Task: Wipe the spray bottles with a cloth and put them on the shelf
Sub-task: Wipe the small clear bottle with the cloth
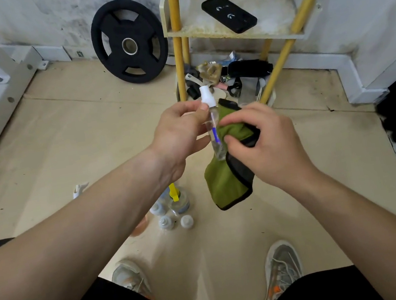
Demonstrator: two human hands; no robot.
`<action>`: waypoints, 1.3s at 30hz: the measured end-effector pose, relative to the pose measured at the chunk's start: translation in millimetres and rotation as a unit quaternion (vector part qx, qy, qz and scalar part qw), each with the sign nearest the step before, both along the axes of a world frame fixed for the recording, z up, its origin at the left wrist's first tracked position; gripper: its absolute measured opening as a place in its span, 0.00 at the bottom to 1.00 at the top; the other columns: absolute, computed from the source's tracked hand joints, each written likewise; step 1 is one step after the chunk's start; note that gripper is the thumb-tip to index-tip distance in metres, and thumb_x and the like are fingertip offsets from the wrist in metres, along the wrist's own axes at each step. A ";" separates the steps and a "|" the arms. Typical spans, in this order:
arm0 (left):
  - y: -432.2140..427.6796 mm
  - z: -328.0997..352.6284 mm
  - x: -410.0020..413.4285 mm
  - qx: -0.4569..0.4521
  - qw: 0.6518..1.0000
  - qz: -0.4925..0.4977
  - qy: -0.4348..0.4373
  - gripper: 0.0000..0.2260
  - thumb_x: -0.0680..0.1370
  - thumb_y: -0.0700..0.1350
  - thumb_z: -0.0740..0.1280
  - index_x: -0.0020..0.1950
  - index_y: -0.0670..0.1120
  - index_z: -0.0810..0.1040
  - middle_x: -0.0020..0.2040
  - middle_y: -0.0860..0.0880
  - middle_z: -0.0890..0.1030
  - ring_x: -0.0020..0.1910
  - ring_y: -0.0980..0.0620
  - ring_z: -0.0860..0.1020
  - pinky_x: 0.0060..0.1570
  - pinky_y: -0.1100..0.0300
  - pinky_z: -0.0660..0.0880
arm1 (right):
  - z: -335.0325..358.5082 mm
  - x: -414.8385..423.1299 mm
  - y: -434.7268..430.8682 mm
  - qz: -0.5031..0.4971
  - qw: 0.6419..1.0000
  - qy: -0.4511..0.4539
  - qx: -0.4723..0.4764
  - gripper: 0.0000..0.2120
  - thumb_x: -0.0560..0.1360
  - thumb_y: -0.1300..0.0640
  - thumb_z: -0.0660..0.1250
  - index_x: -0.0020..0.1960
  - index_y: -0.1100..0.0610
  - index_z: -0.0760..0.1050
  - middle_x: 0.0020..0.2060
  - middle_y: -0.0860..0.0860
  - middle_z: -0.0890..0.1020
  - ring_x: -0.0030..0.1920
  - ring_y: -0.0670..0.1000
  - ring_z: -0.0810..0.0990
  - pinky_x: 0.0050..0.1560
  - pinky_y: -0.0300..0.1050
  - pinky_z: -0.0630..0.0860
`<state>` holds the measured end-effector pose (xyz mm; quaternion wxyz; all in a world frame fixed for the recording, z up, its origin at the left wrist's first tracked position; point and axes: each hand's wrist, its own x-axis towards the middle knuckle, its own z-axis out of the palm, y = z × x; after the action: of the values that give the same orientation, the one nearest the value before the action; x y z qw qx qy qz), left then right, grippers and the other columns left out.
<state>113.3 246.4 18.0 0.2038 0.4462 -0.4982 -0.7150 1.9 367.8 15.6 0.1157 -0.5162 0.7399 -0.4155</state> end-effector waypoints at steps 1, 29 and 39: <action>-0.8 1.0 0.6 -0.003 1.000 -0.019 -0.001 0.06 0.83 0.41 0.65 0.58 0.45 0.79 0.50 0.48 0.84 0.44 0.53 0.83 0.41 0.61 0.81 | 0.0 -0.9 -0.4 -0.013 1.000 -0.024 -0.002 0.12 0.72 0.63 0.74 0.53 0.50 0.84 0.47 0.41 0.79 0.50 0.39 0.78 0.50 0.26 0.71; 1.3 -6.2 4.2 -0.047 0.993 -0.106 0.016 0.10 0.79 0.34 0.69 0.60 0.41 0.79 0.42 0.48 0.85 0.39 0.55 0.84 0.40 0.62 0.82 | 0.0 -8.6 -1.5 -0.094 0.958 -0.271 -0.019 0.12 0.75 0.63 0.74 0.55 0.50 0.83 0.47 0.47 0.86 0.49 0.48 0.85 0.54 0.52 0.83; 4.9 -6.4 2.7 0.006 0.996 -0.092 0.021 0.10 0.76 0.41 0.74 0.54 0.45 0.77 0.40 0.48 0.80 0.35 0.53 0.82 0.35 0.58 0.80 | 1.2 -2.3 -1.2 -0.083 0.956 -0.280 -0.027 0.12 0.75 0.63 0.74 0.54 0.50 0.83 0.45 0.46 0.86 0.46 0.45 0.84 0.46 0.42 0.81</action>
<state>115.9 251.4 11.6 0.1450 0.3847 -0.5280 -0.7431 -0.4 366.5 16.8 0.2691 -0.3193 0.7066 -0.5713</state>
